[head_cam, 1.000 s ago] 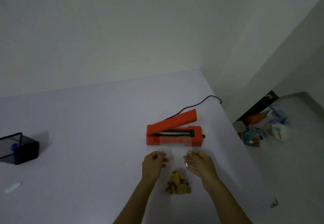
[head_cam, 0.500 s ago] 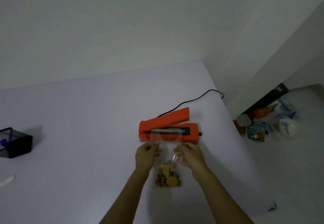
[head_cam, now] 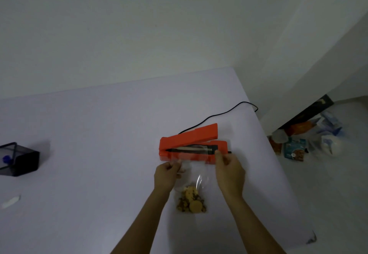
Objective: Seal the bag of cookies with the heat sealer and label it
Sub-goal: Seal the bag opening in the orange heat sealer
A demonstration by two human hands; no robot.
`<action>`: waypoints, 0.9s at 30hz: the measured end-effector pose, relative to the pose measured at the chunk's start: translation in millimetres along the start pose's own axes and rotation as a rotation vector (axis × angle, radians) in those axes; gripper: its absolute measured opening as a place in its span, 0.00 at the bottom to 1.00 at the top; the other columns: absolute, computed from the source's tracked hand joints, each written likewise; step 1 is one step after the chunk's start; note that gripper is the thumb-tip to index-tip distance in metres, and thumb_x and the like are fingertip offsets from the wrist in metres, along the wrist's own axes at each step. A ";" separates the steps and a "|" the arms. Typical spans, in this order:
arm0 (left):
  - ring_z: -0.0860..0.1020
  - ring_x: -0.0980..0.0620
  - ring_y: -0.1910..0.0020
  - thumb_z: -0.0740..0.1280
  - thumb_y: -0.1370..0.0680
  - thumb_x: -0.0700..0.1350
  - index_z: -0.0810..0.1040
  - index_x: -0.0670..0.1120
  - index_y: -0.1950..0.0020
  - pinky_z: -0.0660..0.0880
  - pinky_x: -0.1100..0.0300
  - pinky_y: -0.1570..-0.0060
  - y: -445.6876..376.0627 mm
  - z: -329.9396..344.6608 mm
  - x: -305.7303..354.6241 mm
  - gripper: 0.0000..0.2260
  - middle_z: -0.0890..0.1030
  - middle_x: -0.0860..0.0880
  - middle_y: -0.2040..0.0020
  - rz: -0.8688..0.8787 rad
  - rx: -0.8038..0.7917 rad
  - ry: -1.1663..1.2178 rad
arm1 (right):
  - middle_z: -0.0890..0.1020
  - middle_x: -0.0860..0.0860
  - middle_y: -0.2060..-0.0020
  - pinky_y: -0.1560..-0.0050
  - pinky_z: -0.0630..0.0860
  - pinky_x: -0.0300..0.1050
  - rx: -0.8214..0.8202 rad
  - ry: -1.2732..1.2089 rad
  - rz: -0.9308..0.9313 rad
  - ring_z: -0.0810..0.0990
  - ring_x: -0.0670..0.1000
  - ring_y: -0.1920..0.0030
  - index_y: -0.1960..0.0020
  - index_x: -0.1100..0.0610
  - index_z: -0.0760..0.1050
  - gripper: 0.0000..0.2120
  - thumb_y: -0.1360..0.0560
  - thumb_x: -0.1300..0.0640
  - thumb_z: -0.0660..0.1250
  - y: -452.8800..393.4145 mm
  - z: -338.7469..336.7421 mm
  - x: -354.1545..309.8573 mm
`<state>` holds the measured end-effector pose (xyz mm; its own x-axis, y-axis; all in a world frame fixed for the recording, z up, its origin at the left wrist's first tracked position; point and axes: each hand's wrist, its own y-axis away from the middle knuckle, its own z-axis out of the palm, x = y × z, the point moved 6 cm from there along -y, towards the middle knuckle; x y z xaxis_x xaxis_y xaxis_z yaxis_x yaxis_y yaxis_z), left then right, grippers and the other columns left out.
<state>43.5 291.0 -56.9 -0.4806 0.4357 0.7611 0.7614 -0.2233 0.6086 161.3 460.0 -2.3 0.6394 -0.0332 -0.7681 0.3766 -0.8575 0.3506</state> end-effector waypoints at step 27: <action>0.81 0.52 0.65 0.66 0.22 0.49 0.82 0.45 0.60 0.75 0.61 0.60 -4.7 -1.8 1.7 0.11 0.83 0.50 0.63 0.036 0.008 -0.073 | 0.80 0.48 0.63 0.60 0.76 0.38 0.022 -0.089 -0.261 0.79 0.45 0.62 0.44 0.53 0.79 0.10 0.21 0.51 0.63 -32.2 -23.4 -20.3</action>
<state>38.4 291.2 -58.1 -0.4199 0.4900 0.7639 0.7813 -0.2332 0.5790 151.9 500.2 14.6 0.4610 0.1458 -0.8753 0.5058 -0.8537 0.1241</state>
